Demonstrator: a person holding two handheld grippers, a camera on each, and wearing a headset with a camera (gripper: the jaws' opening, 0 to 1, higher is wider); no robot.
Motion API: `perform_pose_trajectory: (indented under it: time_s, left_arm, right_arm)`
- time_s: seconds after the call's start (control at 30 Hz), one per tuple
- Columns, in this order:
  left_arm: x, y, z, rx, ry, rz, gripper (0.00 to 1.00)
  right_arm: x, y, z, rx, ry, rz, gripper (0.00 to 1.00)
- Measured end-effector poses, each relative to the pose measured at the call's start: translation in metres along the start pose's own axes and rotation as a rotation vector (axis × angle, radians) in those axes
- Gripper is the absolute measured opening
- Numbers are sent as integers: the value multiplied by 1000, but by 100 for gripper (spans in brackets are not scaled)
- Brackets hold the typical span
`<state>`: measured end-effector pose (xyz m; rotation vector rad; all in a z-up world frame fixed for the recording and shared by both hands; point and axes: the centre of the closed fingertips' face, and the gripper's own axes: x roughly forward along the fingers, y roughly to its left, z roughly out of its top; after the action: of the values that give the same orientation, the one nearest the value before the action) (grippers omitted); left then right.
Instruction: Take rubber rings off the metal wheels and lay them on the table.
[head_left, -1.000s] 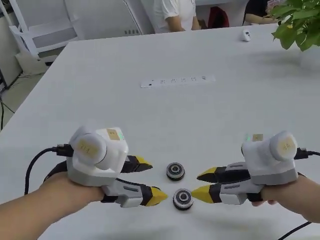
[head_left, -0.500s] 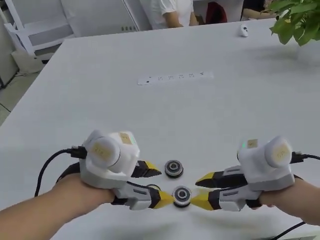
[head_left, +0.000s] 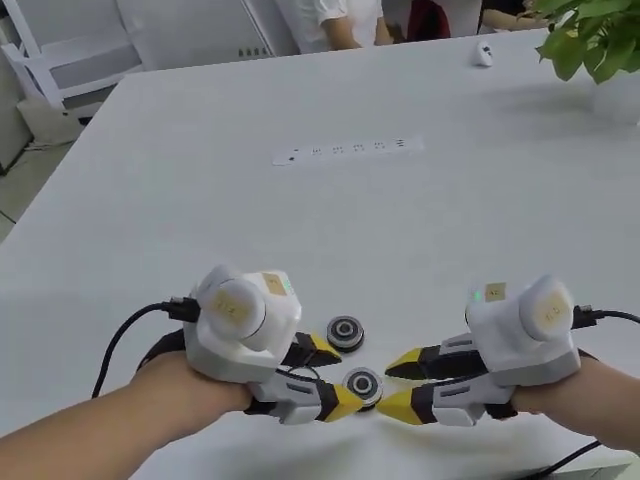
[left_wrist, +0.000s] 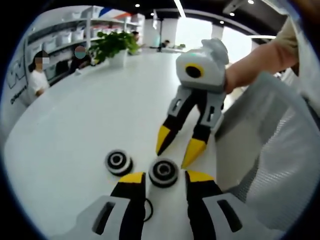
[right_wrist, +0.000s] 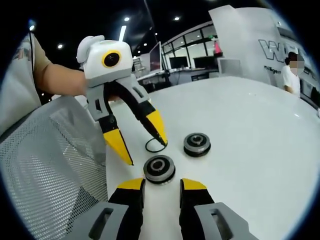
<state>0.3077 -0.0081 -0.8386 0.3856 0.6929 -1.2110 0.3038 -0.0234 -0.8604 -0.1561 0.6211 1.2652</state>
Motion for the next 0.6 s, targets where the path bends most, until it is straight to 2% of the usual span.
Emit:
perform_pose_trajectory:
  time_s: [0.17, 0.6]
  left_arm:
    - [7, -1, -1, 4, 14, -8, 29]
    - [15, -1, 0, 16, 16, -3, 20]
  right_arm:
    - [1, 2, -3, -11, 10, 5, 24]
    - [1, 1, -1, -8, -2, 3, 24]
